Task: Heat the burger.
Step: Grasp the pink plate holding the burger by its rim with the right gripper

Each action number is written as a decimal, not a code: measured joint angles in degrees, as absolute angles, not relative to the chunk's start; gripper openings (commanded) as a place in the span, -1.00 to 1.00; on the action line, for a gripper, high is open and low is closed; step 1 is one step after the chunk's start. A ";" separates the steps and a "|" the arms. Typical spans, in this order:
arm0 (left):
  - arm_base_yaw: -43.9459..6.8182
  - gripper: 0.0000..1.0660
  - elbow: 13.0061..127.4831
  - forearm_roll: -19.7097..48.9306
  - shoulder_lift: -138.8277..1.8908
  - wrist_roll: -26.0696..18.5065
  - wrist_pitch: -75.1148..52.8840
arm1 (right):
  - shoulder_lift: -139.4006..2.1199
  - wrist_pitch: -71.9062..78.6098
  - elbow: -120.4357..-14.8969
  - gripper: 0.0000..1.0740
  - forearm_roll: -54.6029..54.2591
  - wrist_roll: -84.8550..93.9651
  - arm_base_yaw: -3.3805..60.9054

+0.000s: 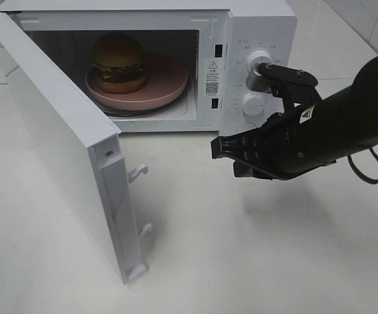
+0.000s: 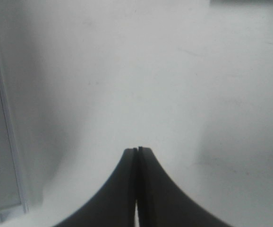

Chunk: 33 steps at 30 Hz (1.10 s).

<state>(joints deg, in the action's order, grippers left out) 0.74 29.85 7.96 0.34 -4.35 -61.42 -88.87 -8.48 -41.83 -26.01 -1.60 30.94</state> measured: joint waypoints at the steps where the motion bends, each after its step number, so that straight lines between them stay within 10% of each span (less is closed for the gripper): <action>1: 0.74 0.65 29.85 7.96 0.34 -4.35 -61.42 | -88.87 -8.48 -41.83 -1.00 -26.01 -1.60 30.94; 33: 0.74 0.65 29.85 7.96 0.34 -4.35 -61.42 | -87.95 -49.68 -59.59 -0.92 -5.79 72.31 30.94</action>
<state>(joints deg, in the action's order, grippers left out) 0.74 29.85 7.96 0.34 -4.35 -61.42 -87.95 -49.68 -59.59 -5.79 72.31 30.94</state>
